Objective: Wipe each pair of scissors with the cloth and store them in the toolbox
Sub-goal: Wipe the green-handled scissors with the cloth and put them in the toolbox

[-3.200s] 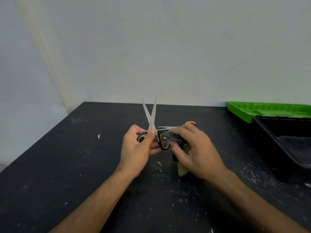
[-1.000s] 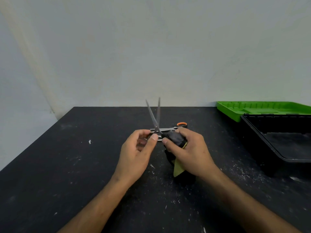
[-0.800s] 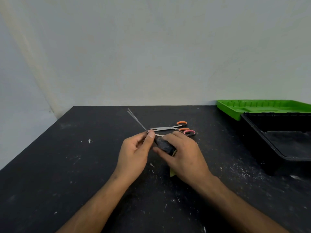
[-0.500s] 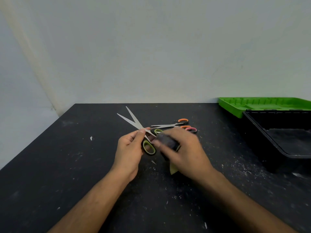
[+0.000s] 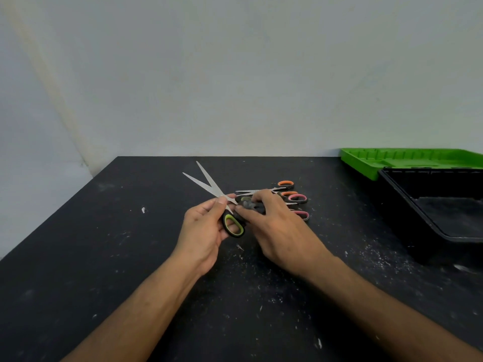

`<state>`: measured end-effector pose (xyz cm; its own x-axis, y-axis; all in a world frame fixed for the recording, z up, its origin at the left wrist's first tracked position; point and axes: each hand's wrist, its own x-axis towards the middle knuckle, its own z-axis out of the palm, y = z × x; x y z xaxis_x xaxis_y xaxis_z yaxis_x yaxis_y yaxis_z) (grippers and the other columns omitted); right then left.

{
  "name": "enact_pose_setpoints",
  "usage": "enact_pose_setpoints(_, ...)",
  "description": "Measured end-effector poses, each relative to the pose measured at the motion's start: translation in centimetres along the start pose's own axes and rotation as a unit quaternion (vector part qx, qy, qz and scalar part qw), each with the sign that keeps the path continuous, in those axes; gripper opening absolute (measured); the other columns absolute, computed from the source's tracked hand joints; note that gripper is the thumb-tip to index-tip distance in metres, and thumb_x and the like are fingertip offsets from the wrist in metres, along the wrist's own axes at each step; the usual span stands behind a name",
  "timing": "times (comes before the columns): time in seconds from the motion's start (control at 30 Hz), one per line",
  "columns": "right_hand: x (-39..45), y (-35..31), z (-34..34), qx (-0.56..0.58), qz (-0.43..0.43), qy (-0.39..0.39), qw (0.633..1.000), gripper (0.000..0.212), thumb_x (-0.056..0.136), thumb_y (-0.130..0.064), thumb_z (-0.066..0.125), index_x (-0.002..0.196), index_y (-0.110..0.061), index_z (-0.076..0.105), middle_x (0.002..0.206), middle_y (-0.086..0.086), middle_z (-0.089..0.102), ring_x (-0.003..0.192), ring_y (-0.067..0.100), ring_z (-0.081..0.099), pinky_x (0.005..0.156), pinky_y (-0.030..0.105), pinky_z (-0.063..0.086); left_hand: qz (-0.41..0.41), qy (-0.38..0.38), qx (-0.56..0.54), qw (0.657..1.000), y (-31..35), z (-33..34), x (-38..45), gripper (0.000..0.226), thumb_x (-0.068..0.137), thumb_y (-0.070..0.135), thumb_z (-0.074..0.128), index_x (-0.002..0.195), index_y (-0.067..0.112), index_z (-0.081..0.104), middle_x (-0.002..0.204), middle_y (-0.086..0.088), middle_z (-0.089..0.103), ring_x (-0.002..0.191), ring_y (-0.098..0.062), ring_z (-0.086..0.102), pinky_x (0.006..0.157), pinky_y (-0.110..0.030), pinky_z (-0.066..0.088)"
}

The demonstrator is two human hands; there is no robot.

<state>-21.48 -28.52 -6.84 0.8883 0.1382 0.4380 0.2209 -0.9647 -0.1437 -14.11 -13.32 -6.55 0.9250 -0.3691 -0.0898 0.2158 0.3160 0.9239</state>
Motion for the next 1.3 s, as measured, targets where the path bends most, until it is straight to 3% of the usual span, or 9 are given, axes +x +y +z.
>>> enact_pose_setpoints(0.13,-0.5,1.0,-1.7,0.025,-0.035,-0.040,0.998,0.038,0.100,-0.022,0.056,0.137,-0.027,0.063,0.128,0.003,0.047,0.113,0.020,0.052,0.084,0.041,0.055,0.018,0.001,0.045,0.999,-0.5,0.3,-0.2,0.028,0.108,0.014,0.048,0.110,0.005,0.074,0.081,-0.007,0.078,0.065,-0.013,0.068,0.060,-0.027,0.059)
enact_pose_setpoints(0.27,0.8,1.7,-3.1,0.051,-0.013,0.059,0.997,0.031,0.100,-0.024,0.061,0.130,-0.024,0.067,0.123,0.004,0.051,0.103,0.018,0.057,0.081,0.040,0.057,0.049,-0.007,0.039,0.998,-0.5,0.2,0.0,0.027,0.107,0.014,0.049,0.109,0.003,0.073,0.095,-0.015,0.080,0.085,-0.023,0.077,0.084,-0.042,0.063)
enact_pose_setpoints(0.57,-1.6,3.1,-1.0,0.036,-0.013,-0.008,0.999,0.030,0.098,-0.015,0.062,0.126,-0.021,0.070,0.129,0.006,0.051,0.113,0.023,0.058,0.088,0.040,0.057,0.049,0.026,0.016,0.998,0.5,-0.6,0.6,0.026,0.107,0.014,0.049,0.106,0.001,0.071,0.093,-0.017,0.080,0.083,-0.023,0.079,0.077,-0.037,0.066)
enact_pose_setpoints(0.63,-1.6,3.8,-1.7,0.125,0.033,0.058,0.990,0.025,0.099,-0.013,0.061,0.120,-0.021,0.072,0.121,-0.001,0.057,0.109,0.014,0.061,0.093,0.028,0.053,0.056,0.011,0.028,0.998,0.7,-0.7,0.6,0.026,0.107,0.014,0.049,0.106,0.002,0.072,0.091,-0.014,0.080,0.083,-0.022,0.079,0.077,-0.037,0.066)
enact_pose_setpoints(0.73,0.2,3.3,-2.7,0.289,0.157,0.160,0.931,0.023,0.101,-0.009,0.061,0.119,-0.018,0.072,0.112,-0.007,0.071,0.103,-0.002,0.066,0.089,0.012,0.047,0.066,-0.025,0.039,0.997,0.3,-0.3,0.3,0.027,0.107,0.015,0.049,0.107,0.003,0.073,0.088,-0.011,0.077,0.085,-0.024,0.071,0.084,-0.043,0.064)
enact_pose_setpoints(0.9,1.8,0.2,-1.7,0.649,0.256,0.004,0.716,0.022,0.105,-0.014,0.056,0.119,-0.007,0.072,0.116,0.012,0.078,0.102,0.016,0.073,0.092,0.031,0.060,0.107,-0.057,0.101,0.987,0.0,-0.1,-0.1,0.031,0.109,0.015,0.045,0.107,0.011,0.076,0.079,0.001,0.074,0.078,-0.023,0.067,0.072,-0.036,0.056)
enact_pose_setpoints(1.03,1.7,1.3,-1.0,0.613,0.196,-0.045,0.764,0.028,0.106,-0.016,0.057,0.131,-0.012,0.069,0.125,0.011,0.075,0.123,0.030,0.068,0.107,0.042,0.054,0.138,-0.037,0.129,0.981,-0.5,-0.2,-0.1,0.027,0.108,0.014,0.047,0.111,0.009,0.073,0.112,-0.006,0.079,0.096,-0.029,0.068,0.082,-0.047,0.052)
enact_pose_setpoints(1.17,1.2,1.7,-1.2,0.553,0.174,-0.055,0.813,0.028,0.108,-0.021,0.052,0.130,-0.016,0.070,0.123,0.005,0.077,0.120,0.023,0.070,0.103,0.031,0.055,0.149,-0.037,0.151,0.977,-0.7,0.3,-0.5,0.029,0.107,0.013,0.048,0.106,0.016,0.077,0.094,-0.002,0.080,0.083,-0.015,0.070,0.074,-0.033,0.055)
enact_pose_setpoints(1.3,0.8,1.5,-1.4,0.448,0.189,-0.040,0.873,0.030,0.106,-0.039,0.056,0.091,-0.019,0.073,0.082,-0.009,0.071,0.077,0.009,0.067,0.072,0.026,0.052,0.138,-0.037,0.142,0.980,-0.7,0.6,-0.6,0.028,0.107,0.011,0.049,0.111,0.011,0.076,0.104,-0.005,0.081,0.101,-0.016,0.076,0.086,-0.024,0.059)
